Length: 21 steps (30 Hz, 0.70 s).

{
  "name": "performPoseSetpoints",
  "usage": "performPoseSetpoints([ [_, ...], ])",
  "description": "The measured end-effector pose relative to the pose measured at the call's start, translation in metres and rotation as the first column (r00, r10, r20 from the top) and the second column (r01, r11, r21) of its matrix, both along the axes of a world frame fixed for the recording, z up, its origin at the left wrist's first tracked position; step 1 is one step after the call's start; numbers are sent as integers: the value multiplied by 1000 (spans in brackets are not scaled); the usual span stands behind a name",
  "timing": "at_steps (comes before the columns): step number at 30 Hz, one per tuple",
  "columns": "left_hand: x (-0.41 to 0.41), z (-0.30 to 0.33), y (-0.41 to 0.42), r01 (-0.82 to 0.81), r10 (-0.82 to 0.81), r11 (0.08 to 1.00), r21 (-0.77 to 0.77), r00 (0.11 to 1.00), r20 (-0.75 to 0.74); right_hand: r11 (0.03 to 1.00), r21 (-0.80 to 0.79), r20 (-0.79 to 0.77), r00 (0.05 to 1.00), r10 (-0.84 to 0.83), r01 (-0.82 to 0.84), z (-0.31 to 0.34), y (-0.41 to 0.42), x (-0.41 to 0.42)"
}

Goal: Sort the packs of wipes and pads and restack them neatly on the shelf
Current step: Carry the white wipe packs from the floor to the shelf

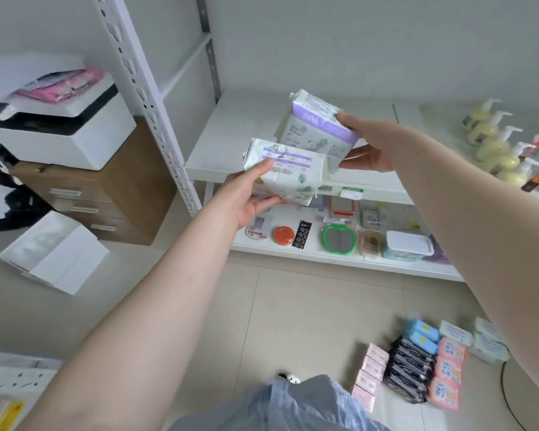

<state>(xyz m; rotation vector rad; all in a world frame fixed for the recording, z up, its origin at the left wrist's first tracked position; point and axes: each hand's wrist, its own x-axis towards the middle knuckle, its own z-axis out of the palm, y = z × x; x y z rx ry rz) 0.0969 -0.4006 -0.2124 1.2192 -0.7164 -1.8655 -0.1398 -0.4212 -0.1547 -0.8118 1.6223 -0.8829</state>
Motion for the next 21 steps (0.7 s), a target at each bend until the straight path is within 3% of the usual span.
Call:
performPoseSetpoints([
  [3,2,4,-31,-60,57,996,67,998,41,1000,-27,12,1000,-12,13,-12,-35,4],
  [12,20,3,-141,-43,-22,984,172,933,360,998,-20,2,999,-53,53,-34,-134,20],
  [16,29,-12,-195,-26,-47,980,197,933,356,996,7,-7,996,-86,86,-53,-182,34],
  [21,43,-40,-259,-3,-38,978,207,980,197,980,49,1,981,-193,193,-79,-233,53],
])
